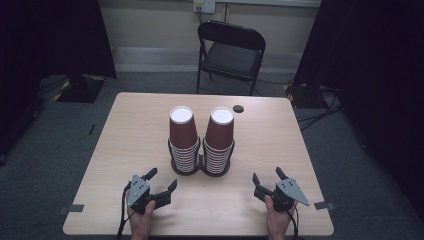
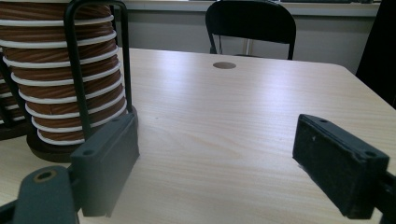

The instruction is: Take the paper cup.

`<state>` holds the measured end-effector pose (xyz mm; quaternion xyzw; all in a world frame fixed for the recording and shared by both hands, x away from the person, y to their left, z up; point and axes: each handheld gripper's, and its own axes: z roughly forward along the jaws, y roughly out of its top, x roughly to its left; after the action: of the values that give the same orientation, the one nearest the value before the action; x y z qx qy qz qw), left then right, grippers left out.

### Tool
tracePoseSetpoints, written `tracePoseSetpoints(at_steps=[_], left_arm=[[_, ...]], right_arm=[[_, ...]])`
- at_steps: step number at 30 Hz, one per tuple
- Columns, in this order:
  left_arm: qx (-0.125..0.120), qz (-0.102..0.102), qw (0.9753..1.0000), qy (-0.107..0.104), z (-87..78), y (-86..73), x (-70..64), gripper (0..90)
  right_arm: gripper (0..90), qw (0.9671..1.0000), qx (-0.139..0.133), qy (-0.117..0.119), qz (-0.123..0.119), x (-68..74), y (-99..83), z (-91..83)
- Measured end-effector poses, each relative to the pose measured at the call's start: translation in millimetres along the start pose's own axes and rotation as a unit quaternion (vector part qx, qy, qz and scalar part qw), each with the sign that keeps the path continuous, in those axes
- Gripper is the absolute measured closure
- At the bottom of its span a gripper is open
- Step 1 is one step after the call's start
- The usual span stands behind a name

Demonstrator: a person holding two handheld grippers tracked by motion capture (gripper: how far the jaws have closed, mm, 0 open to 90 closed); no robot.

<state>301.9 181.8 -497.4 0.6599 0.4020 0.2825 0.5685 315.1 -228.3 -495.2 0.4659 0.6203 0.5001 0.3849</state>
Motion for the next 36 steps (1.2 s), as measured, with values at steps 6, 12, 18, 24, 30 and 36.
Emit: tracePoseSetpoints(at_steps=[6, 12, 18, 24, 30, 36], left_arm=[[-0.001, -0.001, 1.0, 0.004, 0.0, -0.1, -0.6, 16.0], [0.003, -0.004, 1.0, 0.006, 1.0, 0.3, -0.1, 16.2], [0.013, -0.005, 0.9999, 0.005, 3.0, 1.2, 0.1, 16.2], [0.017, 0.001, 0.9998, 0.006, 3.2, 1.4, -1.0, 15.9], [0.015, -0.002, 0.9998, 0.01, 3.0, 1.2, -1.3, 15.7], [0.01, -0.005, 0.9999, 0.013, 1.1, 0.6, -1.3, 15.7]], right_arm=[[13.0, 0.9999, 0.007, -0.012, 0.008, -0.8, 0.4, 0.5], [13.4, 0.9992, 0.007, -0.027, 0.028, -4.3, 0.1, -0.7], [15.7, 0.9993, 0.02, -0.018, 0.026, -3.3, 3.1, -1.2], [21.4, 0.9995, 0.019, -0.002, 0.024, 2.7, 12.8, -0.8], [27.7, 0.9988, 0.023, 0.027, 0.033, 4.4, 19.1, 0.3], [28.9, 0.9976, -0.002, 0.054, 0.043, 10.1, 32.2, -6.2]])
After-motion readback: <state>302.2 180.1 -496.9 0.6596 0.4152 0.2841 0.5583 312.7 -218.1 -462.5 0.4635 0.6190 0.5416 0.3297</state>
